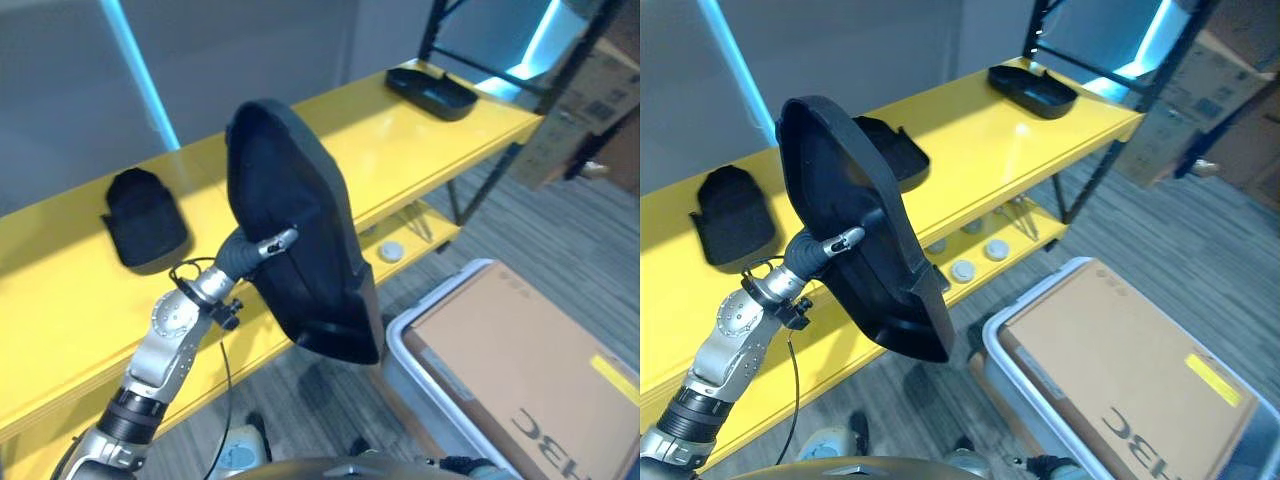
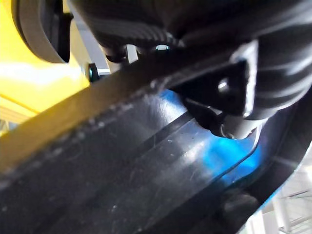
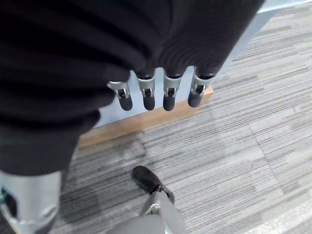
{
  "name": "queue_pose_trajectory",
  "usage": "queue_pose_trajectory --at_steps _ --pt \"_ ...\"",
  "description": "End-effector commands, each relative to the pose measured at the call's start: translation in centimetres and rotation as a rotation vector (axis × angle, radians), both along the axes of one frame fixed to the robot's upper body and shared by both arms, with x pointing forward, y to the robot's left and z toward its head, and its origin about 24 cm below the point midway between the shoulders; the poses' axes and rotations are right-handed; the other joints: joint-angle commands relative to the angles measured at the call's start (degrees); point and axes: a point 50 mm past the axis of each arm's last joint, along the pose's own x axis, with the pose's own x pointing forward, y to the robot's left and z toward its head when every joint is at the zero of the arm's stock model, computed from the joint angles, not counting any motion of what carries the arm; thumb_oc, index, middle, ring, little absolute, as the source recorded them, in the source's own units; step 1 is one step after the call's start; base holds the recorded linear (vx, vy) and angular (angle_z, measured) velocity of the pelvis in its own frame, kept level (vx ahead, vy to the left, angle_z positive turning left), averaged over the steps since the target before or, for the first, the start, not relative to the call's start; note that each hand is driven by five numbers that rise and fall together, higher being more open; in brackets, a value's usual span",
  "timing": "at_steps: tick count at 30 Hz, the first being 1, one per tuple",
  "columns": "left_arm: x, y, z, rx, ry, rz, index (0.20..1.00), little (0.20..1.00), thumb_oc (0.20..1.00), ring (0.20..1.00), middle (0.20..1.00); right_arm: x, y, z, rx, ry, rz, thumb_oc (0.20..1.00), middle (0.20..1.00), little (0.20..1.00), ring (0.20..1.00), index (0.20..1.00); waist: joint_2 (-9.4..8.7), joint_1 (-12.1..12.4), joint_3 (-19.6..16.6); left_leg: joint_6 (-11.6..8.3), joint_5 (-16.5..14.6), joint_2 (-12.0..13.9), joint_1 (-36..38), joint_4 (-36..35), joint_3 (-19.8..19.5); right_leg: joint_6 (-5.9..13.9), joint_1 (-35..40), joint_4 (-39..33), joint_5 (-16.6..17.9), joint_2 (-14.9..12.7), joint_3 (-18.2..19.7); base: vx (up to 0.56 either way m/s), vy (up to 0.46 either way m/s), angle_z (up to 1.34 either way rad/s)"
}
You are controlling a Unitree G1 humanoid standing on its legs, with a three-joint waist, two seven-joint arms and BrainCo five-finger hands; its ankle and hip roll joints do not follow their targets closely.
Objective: Move parts from the plastic box to the shelf.
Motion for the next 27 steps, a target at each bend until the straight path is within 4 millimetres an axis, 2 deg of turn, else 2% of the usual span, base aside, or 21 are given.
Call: queue_pose_trajectory --at_steps 1,4,6,8,9,10,14,15,16,17,18,19,20,21,23,25,26,27 --pt "-0.6 0.0 4.8 -0.025 -0.254 -0.055 0.200 0.200 0.200 0.200 0.200 0.4 1.0 -0.4 0.013 0.076 0.100 1.000 1.000 1.000 1.000 1.000 1.72 0.59 -3.17 -2.44 5.01 1.92 6.52 -6.81 -0.85 0.36 -6.37 1.22 1.84 6.97 7.57 -0.14 0.170 1.00" --pt "-1.0 -0.7 5.2 -0.010 -0.286 -0.108 0.200 0.200 0.200 0.200 0.200 1.1 1.6 -0.5 0.020 0.047 0.117 1.000 1.000 1.000 1.000 1.000 2.99 0.23 -4.79 -3.90 6.50 2.74 9.48 -11.23 0.72 0.96 -6.52 -0.17 2.77 6.32 4.81 -0.19 0.283 1.45" --pt "-1.6 -1.4 5.9 -0.028 -0.308 -0.185 0.200 0.200 0.200 0.200 0.200 2.5 2.1 -0.3 0.026 -0.001 0.087 1.000 1.000 1.000 1.000 1.000 4.09 0.78 -5.83 -4.45 7.11 2.31 10.26 -17.02 1.61 2.45 -6.52 -1.19 3.98 4.97 4.10 -0.19 0.353 1.01" --pt "-1.9 -1.6 6.2 -0.043 -0.308 -0.226 0.200 0.200 0.200 0.200 0.200 3.3 2.3 -0.2 0.014 -0.025 0.088 1.000 1.000 1.000 1.000 1.000 4.26 1.17 -6.15 -4.05 5.77 1.68 9.49 -18.02 1.91 3.36 -6.54 -1.25 4.62 3.76 3.84 -0.11 0.267 0.77" --pt "-2.0 -1.8 6.5 -0.032 -0.306 -0.258 0.200 0.200 0.200 0.200 0.200 4.4 2.8 0.0 -0.023 -0.070 0.100 1.000 1.000 1.000 1.000 1.000 4.44 2.40 -6.16 -3.27 5.13 0.65 8.42 -18.23 1.18 5.46 -6.96 -1.16 6.84 1.30 3.51 -0.11 0.314 0.38" --pt "-2.1 -1.7 6.6 -0.026 -0.305 -0.273 0.200 0.200 0.200 0.200 0.200 4.9 3.1 0.1 -0.037 -0.122 0.077 1.000 1.000 1.000 1.000 1.000 4.54 3.02 -6.11 -2.75 4.76 0.00 8.28 -18.52 0.60 6.23 -7.24 -0.91 7.79 0.34 3.21 -0.09 0.279 0.23" --pt "-2.4 -1.6 6.9 -0.039 -0.288 -0.302 0.200 0.200 0.200 0.200 0.200 6.9 4.2 0.6 -0.092 -0.246 0.030 1.000 1.000 1.000 1.000 1.000 5.18 3.85 -5.80 -0.51 3.32 -2.26 7.38 -18.62 -1.33 6.52 -9.73 4.35 8.33 -2.75 3.23 -0.06 0.192 0.03" --pt "-2.2 -1.9 6.9 -0.067 -0.255 -0.299 0.200 0.200 0.200 0.200 0.200 7.5 4.3 0.9 -0.139 -0.282 0.044 1.000 1.000 1.000 1.000 1.000 5.69 2.93 -5.48 0.76 3.07 -3.02 6.67 -18.62 -2.84 5.90 -12.13 8.06 7.68 -2.53 5.64 -0.05 0.215 -0.11" --pt "-2.0 -2.0 6.9 -0.069 -0.249 -0.296 0.200 0.200 0.200 0.200 0.200 7.4 4.2 0.9 -0.145 -0.286 0.035 1.000 1.000 1.000 1.000 1.000 5.78 2.26 -5.34 1.48 2.83 -3.44 6.38 -18.62 -3.80 5.64 -13.33 9.93 7.07 -1.72 7.10 -0.04 0.257 -0.03" --pt "-1.8 -2.2 6.6 -0.067 -0.242 -0.289 0.200 0.200 0.200 0.200 0.200 7.0 4.1 0.8 -0.152 -0.301 0.004 1.000 1.000 1.000 1.000 1.000 5.86 1.01 -4.95 2.51 2.50 -4.11 6.24 -18.62 -5.03 5.35 -14.70 12.60 6.00 0.11 9.61 0.00 0.200 0.23" --pt "-1.6 -2.3 6.2 -0.070 -0.239 -0.279 0.200 0.200 0.200 0.200 0.200 6.6 3.9 0.8 -0.157 -0.306 -0.013 1.000 1.000 1.000 1.000 1.000 5.86 -0.54 -4.46 3.47 2.38 -5.01 6.17 -18.62 -6.66 5.00 -15.83 14.99 4.40 4.18 12.99 0.01 0.174 0.84" --pt "-1.6 -2.4 6.0 -0.075 -0.235 -0.275 0.200 0.200 0.200 0.200 0.200 6.4 3.8 0.7 -0.161 -0.296 -0.006 1.000 1.000 1.000 1.000 1.000 5.86 -1.10 -4.38 3.71 2.56 -5.33 5.94 -18.62 -7.31 4.64 -16.30 15.52 4.00 5.93 14.17 0.03 0.160 1.10" --pt "-1.7 -2.4 5.5 -0.107 -0.223 -0.271 0.200 0.200 0.200 0.200 0.200 5.1 3.2 0.4 -0.176 -0.238 0.014 1.000 1.000 1.000 1.000 1.000 5.64 -2.68 -3.76 4.05 2.82 -6.63 6.09 -18.62 -10.28 3.05 -16.39 15.09 2.59 11.15 19.00 0.02 0.092 1.10" --pt "-1.7 -2.4 5.4 -0.109 -0.221 -0.268 0.200 0.200 0.200 0.200 0.200 4.9 3.2 0.3 -0.177 -0.228 0.016 1.000 1.000 1.000 1.000 1.000 5.57 -2.85 -3.81 4.04 3.07 -6.82 5.86 -18.62 -10.76 2.81 -16.49 14.53 2.91 11.72 19.62 0.06 0.060 0.94" --pt "-1.6 -2.4 5.5 -0.136 -0.198 -0.262 0.200 0.200 0.200 0.200 0.200 3.1 2.9 -0.2 -0.163 -0.145 -0.003 1.000 1.000 1.000 1.000 1.000 4.85 -3.13 -3.78 4.75 2.10 -8.96 6.06 -18.62 -13.51 1.38 -14.30 9.48 1.60 13.04 21.35 0.08 -0.027 0.96" --pt "-1.3 -2.4 5.4 -0.163 -0.156 -0.217 0.200 0.200 0.200 0.200 0.200 1.0 2.8 -0.8 -0.110 -0.036 -0.004 1.000 1.000 1.000 1.000 1.000 4.00 -1.84 -3.80 3.80 1.92 -10.09 5.86 -15.52 -14.73 0.65 -11.65 5.37 1.88 12.17 22.46 0.09 -0.032 0.77" --pt "-1.2 -2.4 5.6 -0.178 -0.111 -0.236 0.200 0.200 0.200 0.200 0.200 -0.3 2.4 -1.0 -0.054 0.063 0.030 1.000 1.000 1.000 1.000 1.000 2.48 0.98 -2.29 0.84 5.15 -10.14 -2.95 -0.70 -14.45 -0.26 -7.31 1.40 2.54 10.09 22.22 0.06 -0.008 0.68" --pt "-1.2 -2.3 5.5 -0.171 -0.104 -0.242 0.200 0.200 0.200 0.200 0.200 -0.4 2.3 -1.0 -0.056 0.073 0.040 1.000 1.000 1.000 1.000 1.000 2.34 1.29 -2.13 0.46 5.44 -9.72 -4.05 0.54 -14.42 -0.29 -7.01 1.23 2.63 9.94 22.13 0.06 0.027 0.48"
